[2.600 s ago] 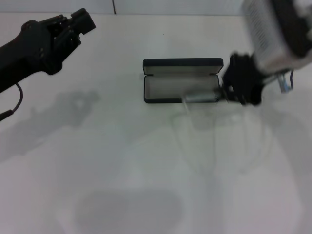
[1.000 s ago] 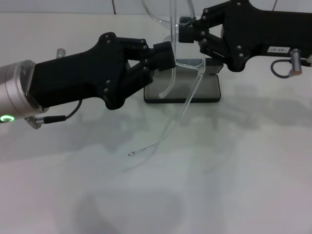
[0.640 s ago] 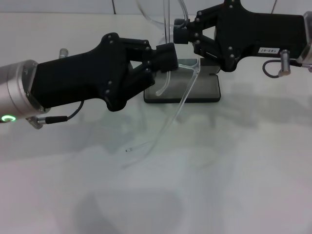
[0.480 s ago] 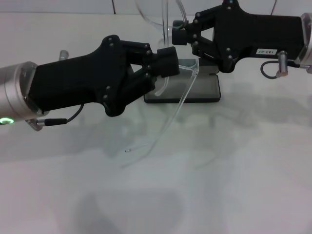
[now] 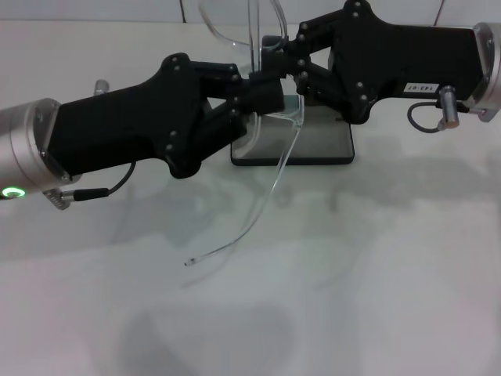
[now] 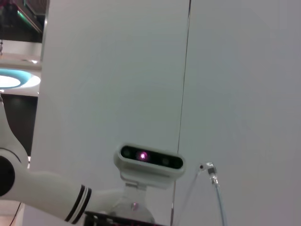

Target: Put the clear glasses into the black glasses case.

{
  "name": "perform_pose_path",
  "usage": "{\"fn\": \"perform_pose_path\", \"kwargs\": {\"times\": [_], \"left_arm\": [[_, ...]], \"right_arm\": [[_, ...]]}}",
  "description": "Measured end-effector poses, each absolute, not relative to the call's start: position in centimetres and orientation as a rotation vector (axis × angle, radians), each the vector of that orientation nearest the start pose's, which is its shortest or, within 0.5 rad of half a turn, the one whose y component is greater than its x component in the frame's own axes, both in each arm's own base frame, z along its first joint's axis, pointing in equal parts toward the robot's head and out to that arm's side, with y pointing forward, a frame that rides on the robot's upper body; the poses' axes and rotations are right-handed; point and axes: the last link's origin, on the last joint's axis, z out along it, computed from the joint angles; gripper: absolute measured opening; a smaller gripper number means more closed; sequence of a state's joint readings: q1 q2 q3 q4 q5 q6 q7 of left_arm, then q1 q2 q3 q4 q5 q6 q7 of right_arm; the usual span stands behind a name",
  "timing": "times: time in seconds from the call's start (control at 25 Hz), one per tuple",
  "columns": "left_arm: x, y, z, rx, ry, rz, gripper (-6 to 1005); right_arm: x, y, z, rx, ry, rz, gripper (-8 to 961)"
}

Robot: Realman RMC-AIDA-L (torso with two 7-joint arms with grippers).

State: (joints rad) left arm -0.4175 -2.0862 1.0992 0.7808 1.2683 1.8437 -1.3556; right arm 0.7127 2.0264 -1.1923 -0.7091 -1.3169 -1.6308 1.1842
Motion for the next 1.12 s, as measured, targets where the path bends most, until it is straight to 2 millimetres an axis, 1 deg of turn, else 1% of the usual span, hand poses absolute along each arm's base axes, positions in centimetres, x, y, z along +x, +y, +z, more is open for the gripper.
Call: {"fn": "perform_pose_path", "kwargs": {"times": [0.2, 0.64, 0.8, 0.88, 1.0, 1.12], "left_arm": [[-18.0, 29.1, 2.5, -2.675, -0.230, -1.544, 80], [-18.0, 29.1, 2.5, -2.673, -0.229, -1.544, 80], [-18.1, 28.7, 2.7, -2.684, -0.218, -1.558, 80], [-18.1, 28.3, 2.9, -2.697, -0.194, -1.570, 80], [-18.2, 27.9, 3.3, -2.708, -0.149, -1.585, 81], [-18.5, 27.7, 3.8, -2.700, -0.135, -1.593, 81]], "right_arm": [[10.8, 35.5, 0.5, -2.802, -0.227, 1.249, 76], [10.3, 35.0, 0.2, -2.824, -0.244, 1.279, 77], [11.0, 35.2, 0.3, -2.790, -0.232, 1.259, 77], [11.6, 35.4, 0.8, -2.758, -0.213, 1.255, 77], [12.5, 35.4, 2.3, -2.683, -0.189, 1.299, 78], [13.5, 34.8, 5.0, -2.567, -0.191, 1.442, 78]]}}
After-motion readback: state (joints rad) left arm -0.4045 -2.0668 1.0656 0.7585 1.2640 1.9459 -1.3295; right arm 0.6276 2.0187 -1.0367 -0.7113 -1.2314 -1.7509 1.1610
